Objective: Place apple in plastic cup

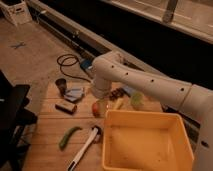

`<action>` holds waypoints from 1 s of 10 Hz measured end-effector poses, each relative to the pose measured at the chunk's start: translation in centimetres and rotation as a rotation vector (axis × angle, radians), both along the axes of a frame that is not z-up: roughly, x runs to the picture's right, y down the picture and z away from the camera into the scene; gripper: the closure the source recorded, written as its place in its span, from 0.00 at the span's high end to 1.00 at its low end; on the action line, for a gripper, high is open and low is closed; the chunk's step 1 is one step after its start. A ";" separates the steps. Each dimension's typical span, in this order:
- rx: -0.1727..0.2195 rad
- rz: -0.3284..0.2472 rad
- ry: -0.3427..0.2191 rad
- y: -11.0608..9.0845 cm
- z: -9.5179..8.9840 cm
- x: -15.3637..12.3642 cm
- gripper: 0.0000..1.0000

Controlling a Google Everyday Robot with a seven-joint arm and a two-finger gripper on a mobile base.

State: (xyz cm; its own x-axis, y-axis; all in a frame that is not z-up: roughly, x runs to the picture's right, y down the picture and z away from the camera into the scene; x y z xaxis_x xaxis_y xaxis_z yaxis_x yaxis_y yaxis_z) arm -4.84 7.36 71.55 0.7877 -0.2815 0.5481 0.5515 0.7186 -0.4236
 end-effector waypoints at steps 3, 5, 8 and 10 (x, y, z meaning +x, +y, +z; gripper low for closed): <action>0.023 -0.038 0.055 0.0 0.1 0.4 0.80; 0.068 -0.043 0.110 -0.8 1.1 1.1 0.80; 0.086 -0.048 0.127 -1.5 4.0 0.6 0.80; 0.071 -0.040 0.109 -1.3 6.1 0.0 0.80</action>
